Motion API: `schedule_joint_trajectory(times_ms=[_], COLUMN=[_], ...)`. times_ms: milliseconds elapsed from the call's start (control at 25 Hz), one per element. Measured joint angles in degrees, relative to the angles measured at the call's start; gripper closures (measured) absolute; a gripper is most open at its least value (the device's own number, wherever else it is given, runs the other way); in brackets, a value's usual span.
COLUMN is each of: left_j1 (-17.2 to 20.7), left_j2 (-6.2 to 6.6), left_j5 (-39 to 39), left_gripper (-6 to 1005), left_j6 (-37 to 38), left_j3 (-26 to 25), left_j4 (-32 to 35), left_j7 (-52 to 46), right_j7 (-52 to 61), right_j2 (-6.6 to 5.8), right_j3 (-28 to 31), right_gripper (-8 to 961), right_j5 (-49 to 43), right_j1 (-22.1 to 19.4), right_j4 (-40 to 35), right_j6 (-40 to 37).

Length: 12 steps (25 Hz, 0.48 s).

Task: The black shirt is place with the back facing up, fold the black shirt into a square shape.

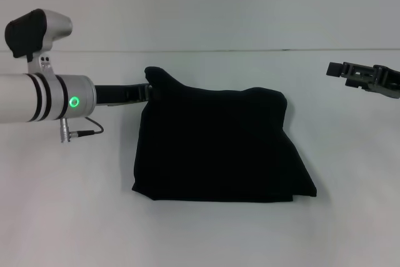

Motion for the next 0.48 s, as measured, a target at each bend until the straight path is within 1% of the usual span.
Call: schedule_joint_trajectory(times_ms=[360,480], left_j1=[0.76,2.25], left_j2=[-0.07,-0.37], left_j5=[-0.20,-0.20], left_gripper=[970,966], left_j6=[-1.29,-1.15], left_j3=[0.21,0.07], left_j4=[0.47,2.20], left_j7=[-0.50,-0.52], right_j7=[-0.25,-0.44], right_j2=[0.06,0.05], right_j3=[0.00,0.00], right_gripper=[39,39], right_j5=[0.00,0.00], right_j1=[0.05,-0.13], right_j4=[0.14,0.15], right_j6=[0.02,-0.02])
